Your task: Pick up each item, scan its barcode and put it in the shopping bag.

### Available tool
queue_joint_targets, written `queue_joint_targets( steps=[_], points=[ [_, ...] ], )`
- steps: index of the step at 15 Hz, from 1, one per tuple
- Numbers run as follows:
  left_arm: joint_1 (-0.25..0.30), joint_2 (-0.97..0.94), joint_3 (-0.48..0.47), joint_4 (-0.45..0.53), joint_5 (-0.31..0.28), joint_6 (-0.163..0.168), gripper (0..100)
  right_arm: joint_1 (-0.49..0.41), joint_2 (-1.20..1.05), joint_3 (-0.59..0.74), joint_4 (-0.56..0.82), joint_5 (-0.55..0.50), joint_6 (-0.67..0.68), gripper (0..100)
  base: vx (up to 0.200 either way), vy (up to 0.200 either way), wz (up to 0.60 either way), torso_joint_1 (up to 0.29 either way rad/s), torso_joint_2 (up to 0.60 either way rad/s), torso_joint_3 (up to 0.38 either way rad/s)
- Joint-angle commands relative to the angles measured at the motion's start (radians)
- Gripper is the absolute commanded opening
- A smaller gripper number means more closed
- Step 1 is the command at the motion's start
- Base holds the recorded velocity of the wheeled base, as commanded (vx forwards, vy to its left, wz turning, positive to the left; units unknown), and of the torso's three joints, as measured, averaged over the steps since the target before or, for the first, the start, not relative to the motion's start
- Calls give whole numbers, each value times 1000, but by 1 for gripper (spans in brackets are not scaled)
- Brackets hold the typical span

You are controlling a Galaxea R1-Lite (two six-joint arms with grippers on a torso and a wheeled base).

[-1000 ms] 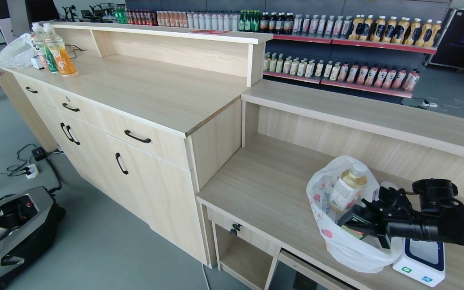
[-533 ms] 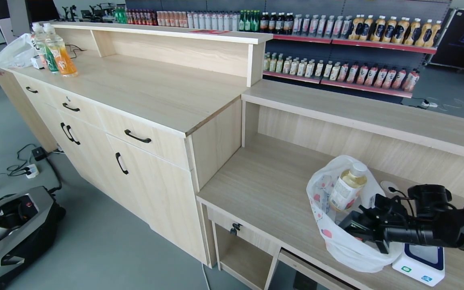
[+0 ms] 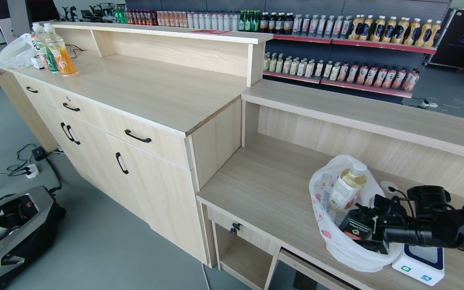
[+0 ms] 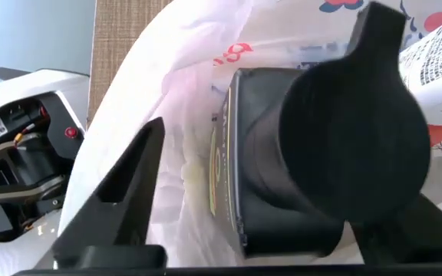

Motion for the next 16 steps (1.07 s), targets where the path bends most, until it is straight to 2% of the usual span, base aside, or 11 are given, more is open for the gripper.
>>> queue_joint_targets(
  steps=[1,7,12,16],
  points=[
    [0,2,0,0,0,0,100,0,-46,6,1,6,33,100,0,0,0,0,0,0],
    [0,2,0,0,0,0,100,-28,-319,28,1,25,211,100,0,0,0,0,0,0],
    [0,2,0,0,0,0,100,-110,-477,52,-6,25,229,100,0,0,0,0,0,0],
    [0,2,0,0,0,0,100,-150,-577,29,-38,-18,269,100,0,0,-600,0,6,2]
  ],
)
